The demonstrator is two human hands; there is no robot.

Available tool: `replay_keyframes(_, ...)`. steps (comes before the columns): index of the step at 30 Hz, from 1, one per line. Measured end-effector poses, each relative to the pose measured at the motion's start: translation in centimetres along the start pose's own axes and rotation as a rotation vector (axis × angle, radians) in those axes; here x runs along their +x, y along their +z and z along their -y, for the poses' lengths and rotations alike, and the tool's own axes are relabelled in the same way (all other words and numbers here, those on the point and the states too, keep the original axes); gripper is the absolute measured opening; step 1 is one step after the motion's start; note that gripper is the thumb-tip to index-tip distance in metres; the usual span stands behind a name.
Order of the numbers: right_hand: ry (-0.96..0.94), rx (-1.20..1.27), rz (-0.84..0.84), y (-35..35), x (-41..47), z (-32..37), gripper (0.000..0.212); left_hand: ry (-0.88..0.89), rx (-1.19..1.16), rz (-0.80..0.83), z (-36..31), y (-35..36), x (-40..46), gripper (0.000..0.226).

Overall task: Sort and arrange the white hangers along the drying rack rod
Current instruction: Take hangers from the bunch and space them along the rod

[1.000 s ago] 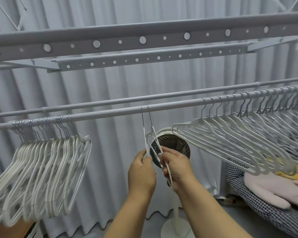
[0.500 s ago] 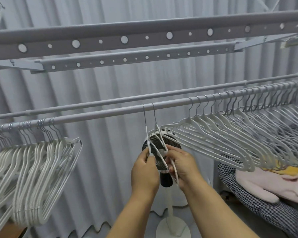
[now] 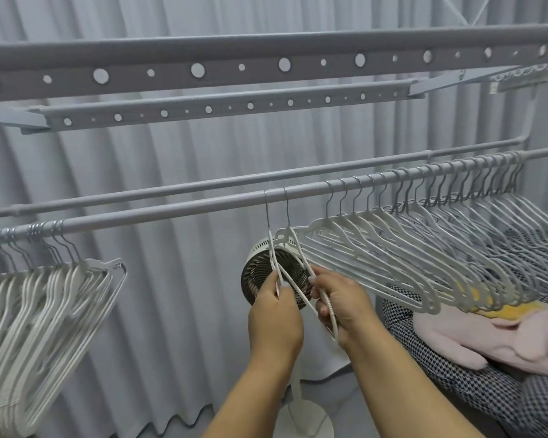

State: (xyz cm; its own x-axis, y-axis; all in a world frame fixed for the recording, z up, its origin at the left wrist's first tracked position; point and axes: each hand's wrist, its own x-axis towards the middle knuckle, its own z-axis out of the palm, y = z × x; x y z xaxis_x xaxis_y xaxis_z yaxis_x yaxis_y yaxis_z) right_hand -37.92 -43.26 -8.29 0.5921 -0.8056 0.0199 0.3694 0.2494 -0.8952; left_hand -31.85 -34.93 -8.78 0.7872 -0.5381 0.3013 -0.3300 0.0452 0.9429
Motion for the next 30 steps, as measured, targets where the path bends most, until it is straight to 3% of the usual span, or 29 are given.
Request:
replay_keyframes(9, 0.008, 0.004, -0.017, -2.0, 0.0, 1.6, 0.027, 0.0, 0.078, 0.034, -0.6, 2.5, -0.1, 0.024)
replay_keyframes(16, 0.016, 0.001, -0.031, -3.0, 0.3, 2.5, 0.027, 0.004, 0.079, 0.063, -1.7, 4.0, -0.6, 0.039)
replay_keyframes(30, 0.02, -0.041, -0.042, -4.2, 0.6, 2.9, 0.026, 0.005, 0.123, 0.047, -1.6, 5.2, -0.8, 0.036)
